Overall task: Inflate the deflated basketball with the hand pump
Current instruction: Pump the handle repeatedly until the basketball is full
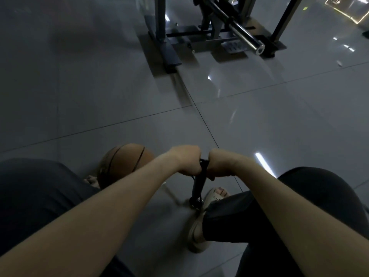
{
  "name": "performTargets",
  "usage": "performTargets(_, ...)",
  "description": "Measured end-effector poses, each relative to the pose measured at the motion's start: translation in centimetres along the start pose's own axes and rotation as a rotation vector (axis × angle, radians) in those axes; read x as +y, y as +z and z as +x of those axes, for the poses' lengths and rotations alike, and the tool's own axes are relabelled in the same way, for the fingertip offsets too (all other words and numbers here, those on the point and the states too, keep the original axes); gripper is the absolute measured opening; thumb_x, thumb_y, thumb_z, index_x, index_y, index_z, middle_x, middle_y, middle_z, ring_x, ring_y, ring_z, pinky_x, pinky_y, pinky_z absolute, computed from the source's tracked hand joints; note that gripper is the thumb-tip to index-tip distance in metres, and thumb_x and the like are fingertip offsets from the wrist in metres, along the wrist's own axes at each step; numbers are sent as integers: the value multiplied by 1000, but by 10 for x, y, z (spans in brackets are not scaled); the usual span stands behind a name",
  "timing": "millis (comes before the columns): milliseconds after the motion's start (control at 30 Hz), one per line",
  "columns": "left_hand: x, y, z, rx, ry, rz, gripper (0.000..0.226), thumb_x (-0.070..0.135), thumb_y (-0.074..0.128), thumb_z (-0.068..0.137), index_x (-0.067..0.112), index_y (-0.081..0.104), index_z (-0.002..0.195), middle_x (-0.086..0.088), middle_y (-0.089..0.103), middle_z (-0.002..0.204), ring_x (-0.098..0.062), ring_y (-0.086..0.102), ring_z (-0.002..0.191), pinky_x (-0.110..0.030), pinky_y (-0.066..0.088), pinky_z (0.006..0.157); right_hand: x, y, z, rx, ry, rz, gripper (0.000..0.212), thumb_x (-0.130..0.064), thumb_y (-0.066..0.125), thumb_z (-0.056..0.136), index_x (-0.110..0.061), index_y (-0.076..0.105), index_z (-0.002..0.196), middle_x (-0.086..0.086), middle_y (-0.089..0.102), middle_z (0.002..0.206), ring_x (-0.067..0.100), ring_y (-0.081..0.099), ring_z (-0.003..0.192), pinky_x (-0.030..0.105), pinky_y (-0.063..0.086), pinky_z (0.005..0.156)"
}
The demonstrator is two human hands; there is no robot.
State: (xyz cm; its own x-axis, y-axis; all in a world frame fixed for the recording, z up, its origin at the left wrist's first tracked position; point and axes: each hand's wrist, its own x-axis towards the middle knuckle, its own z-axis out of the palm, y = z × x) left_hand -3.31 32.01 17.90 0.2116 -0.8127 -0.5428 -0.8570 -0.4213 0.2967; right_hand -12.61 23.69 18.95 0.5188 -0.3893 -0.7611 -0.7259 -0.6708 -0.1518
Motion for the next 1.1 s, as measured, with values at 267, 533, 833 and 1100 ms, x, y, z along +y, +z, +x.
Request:
performTargets(267, -9, 68, 18, -17, -5, 67, 24, 25, 60, 86, 19, 44, 69, -3, 57, 76, -22, 53, 65, -33, 44, 60, 17, 62, 39, -14, -3, -35, 16, -17, 63, 83, -14, 51, 72, 2, 53, 68, 24, 57, 69, 31, 45, 61)
performTargets(533, -10, 79, 18, -43, 9, 74, 11, 24, 60, 85, 17, 52, 84, -5, 60, 83, -27, 56, 74, -34, 46, 64, 21, 77, 41, 10, 9, -32, 18, -27, 61, 83, -14, 50, 78, 3, 53, 73, 27, 58, 75, 34, 48, 67)
performTargets(833, 11, -30, -18, 44, 14, 19, 19, 33, 67, 85, 16, 64, 76, -1, 62, 70, -18, 57, 61, -28, 43, 53, 3, -27, -38, 68, -27, 64, 16, -16, 75, 80, -4, 65, 82, 5, 52, 59, 16, 47, 47, 25, 40, 43)
performTargets(1100, 2, -15, -21, -73, 8, 12, 22, 23, 65, 85, 14, 57, 67, -2, 55, 61, -19, 50, 54, -29, 39, 51, -6, 3, -23, 78, -47, 43, 8, -14, 69, 82, -7, 67, 82, 5, 58, 66, 17, 53, 55, 26, 42, 49)
